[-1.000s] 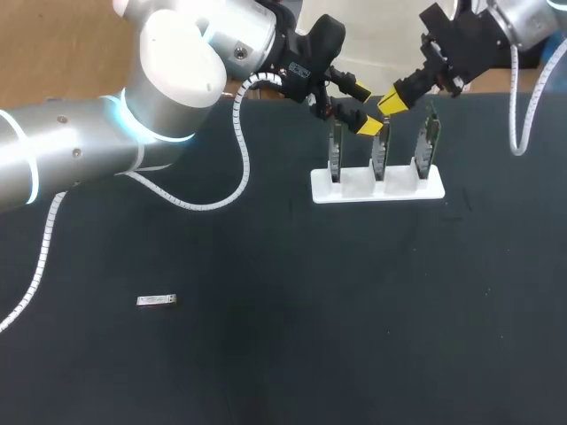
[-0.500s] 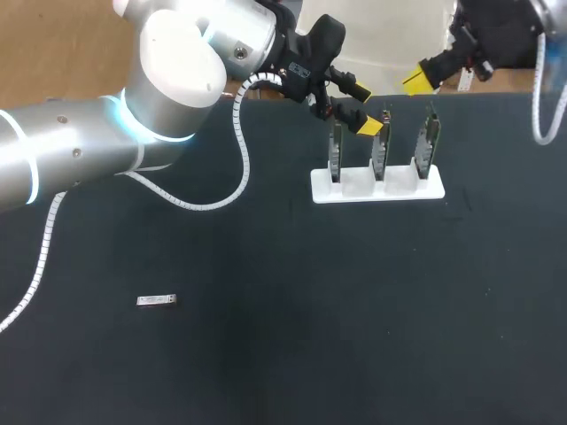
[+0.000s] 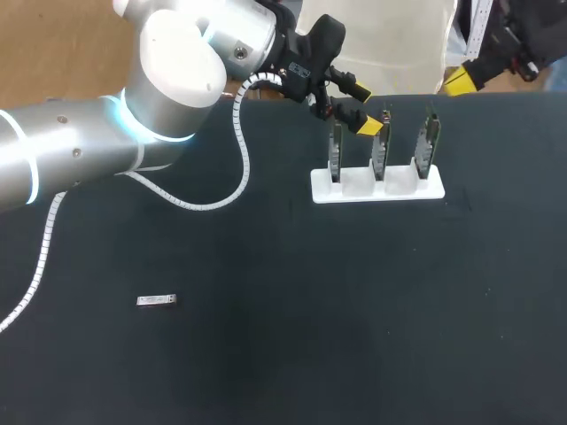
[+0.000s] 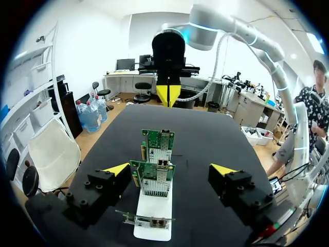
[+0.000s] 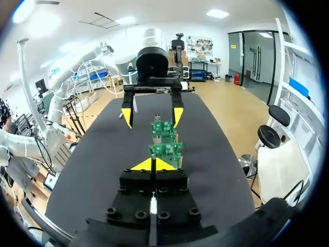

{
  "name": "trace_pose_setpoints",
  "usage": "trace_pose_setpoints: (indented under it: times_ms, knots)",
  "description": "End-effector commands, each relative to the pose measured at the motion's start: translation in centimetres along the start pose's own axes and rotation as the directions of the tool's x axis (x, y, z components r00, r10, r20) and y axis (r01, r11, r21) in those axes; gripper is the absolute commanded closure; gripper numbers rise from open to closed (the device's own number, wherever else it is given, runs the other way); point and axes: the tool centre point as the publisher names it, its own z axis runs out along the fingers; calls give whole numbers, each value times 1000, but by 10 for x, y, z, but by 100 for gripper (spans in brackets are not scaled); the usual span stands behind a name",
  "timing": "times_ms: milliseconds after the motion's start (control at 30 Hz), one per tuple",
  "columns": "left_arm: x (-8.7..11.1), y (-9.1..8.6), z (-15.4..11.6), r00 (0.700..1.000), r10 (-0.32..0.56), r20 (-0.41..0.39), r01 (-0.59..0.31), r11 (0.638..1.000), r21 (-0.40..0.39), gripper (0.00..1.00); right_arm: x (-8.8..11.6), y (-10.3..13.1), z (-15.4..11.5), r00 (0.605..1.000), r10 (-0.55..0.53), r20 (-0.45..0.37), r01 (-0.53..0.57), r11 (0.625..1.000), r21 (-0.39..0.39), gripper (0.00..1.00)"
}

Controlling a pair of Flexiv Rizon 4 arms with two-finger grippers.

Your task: Pick up the optical module with the left hand, and insert it into the network port with the right hand.

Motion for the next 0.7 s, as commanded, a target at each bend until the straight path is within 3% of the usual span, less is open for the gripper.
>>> trace_pose_setpoints:
  times_ms: [33,700]
  knots:
    - [-1,2,0,1000,-1,-6,1,1000,4,0,5,-1,-5,1000,-2,-2,2,1000,-8,100]
    - [-1,2,0,1000,-1,-6,1,1000,4,0,17,3,-3,1000,19,-10,-19,1000,-19,100]
